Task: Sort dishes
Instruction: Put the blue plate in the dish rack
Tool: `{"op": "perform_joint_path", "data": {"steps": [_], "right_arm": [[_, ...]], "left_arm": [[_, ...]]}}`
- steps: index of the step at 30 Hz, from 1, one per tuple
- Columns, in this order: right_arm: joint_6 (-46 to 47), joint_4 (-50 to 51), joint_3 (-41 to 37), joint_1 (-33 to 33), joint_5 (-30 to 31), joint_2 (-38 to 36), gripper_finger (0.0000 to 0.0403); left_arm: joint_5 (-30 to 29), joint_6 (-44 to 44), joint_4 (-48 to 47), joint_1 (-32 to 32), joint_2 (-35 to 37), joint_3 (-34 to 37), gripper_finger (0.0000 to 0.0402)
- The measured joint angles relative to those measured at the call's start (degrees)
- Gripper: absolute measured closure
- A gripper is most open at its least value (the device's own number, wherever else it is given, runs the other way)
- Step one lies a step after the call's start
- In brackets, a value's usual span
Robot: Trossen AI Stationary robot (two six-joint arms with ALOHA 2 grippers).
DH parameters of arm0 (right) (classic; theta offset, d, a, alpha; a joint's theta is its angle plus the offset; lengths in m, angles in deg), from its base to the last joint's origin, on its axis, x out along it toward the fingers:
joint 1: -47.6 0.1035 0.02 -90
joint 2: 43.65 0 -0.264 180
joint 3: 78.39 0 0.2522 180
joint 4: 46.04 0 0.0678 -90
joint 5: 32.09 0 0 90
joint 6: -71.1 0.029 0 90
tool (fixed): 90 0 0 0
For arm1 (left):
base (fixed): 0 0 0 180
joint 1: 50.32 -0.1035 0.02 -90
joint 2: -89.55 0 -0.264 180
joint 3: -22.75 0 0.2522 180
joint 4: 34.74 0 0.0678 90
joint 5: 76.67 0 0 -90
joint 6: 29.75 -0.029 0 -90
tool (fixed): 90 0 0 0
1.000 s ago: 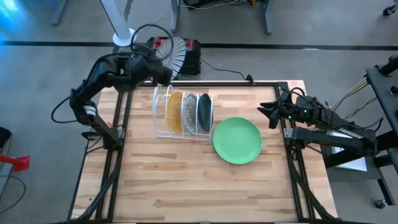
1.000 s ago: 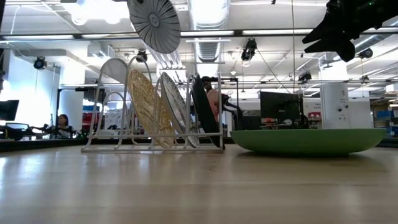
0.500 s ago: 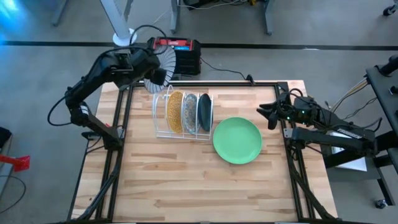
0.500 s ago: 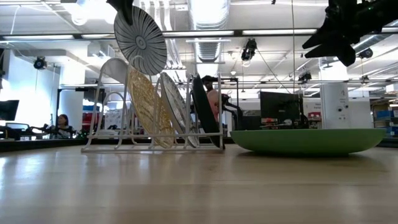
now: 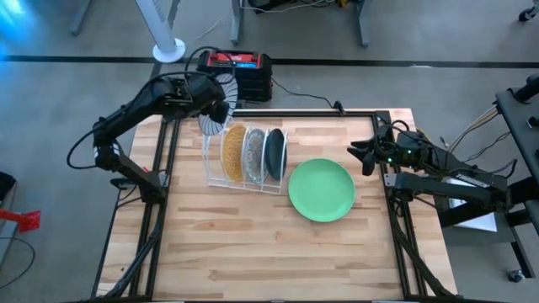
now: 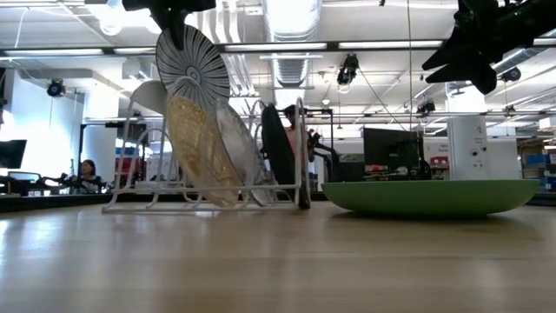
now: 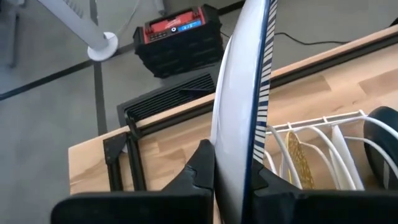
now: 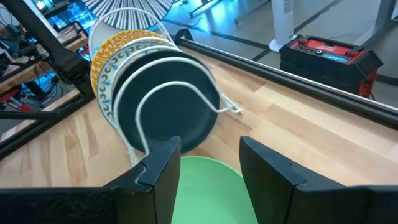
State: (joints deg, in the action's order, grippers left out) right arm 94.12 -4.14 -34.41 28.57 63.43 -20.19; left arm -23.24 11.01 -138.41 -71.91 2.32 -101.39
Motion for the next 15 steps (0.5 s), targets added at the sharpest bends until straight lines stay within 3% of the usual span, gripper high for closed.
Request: {"op": "perform_joint_path", "data": {"steps": [15], "right_arm": [[0.00,-0.08,-0.07,0.00,0.03,0.57,0.0252]], "left_arm": [[-2.84,5.09,-0.71,4.66,-0.08,1.98,0.0400]]}}
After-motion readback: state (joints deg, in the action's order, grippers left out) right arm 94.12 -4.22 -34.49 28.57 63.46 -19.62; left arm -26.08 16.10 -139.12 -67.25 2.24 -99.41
